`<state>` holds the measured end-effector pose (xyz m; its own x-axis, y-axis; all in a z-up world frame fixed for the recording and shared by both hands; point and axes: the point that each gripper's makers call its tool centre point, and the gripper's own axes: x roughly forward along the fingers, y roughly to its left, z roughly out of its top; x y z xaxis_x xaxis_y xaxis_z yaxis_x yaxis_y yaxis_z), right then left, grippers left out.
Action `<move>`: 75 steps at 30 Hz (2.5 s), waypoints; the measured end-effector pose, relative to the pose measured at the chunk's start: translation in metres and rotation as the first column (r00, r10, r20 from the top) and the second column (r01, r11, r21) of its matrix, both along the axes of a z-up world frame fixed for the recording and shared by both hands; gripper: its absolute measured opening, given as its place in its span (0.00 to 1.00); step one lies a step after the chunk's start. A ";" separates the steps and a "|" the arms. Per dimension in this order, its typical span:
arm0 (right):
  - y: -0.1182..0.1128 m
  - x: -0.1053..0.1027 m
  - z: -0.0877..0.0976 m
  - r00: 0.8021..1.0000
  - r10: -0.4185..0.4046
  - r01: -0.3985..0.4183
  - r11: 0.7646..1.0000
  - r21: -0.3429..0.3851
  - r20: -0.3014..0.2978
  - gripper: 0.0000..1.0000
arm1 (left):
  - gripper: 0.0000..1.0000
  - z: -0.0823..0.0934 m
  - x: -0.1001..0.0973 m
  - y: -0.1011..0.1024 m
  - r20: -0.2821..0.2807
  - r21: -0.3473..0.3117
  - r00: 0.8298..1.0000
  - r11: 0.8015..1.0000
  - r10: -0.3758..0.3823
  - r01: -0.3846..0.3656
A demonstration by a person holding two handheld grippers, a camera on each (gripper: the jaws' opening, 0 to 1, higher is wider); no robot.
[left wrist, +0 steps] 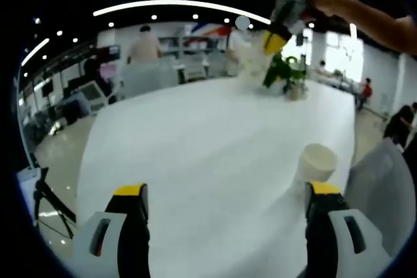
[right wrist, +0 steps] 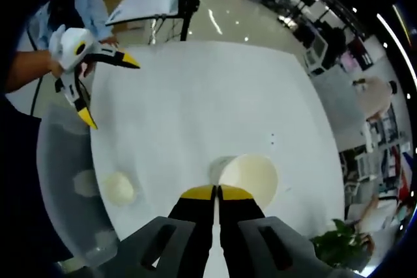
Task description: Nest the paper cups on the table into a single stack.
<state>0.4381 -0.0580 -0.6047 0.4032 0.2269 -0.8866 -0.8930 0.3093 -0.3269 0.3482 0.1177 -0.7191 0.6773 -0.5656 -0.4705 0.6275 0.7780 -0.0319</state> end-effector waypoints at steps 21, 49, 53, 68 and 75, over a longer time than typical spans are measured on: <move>-0.003 -0.046 0.003 0.999 0.032 -0.033 0.999 -0.033 -0.021 0.00 | 0.99 0.008 0.002 -0.006 0.016 0.003 1.000 1.000 -0.021 0.021; 0.005 -0.126 -0.002 0.993 0.117 -0.117 0.990 -0.076 -0.004 0.00 | 0.99 -0.006 -0.015 -0.023 -0.012 -0.004 0.999 0.999 -0.049 0.049; 0.006 -0.140 -0.003 0.992 0.122 -0.123 0.990 -0.063 -0.027 0.00 | 0.99 -0.007 -0.016 -0.023 -0.015 -0.003 0.999 0.999 -0.052 0.052; 0.016 -0.172 -0.001 0.985 0.145 -0.150 0.988 -0.042 -0.093 0.00 | 0.99 -0.013 -0.018 -0.031 -0.016 -0.010 0.997 0.997 -0.073 0.072; 0.017 -0.172 -0.008 0.984 0.137 -0.143 0.989 -0.043 -0.112 0.00 | 0.99 -0.013 -0.017 -0.030 -0.017 -0.013 0.997 0.997 -0.072 0.072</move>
<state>0.2660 -0.0415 -0.6123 0.2712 0.2275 -0.9353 -0.9574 0.1643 -0.2377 0.3313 0.0874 -0.7321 0.6265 -0.6184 -0.4744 0.6810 0.7304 -0.0528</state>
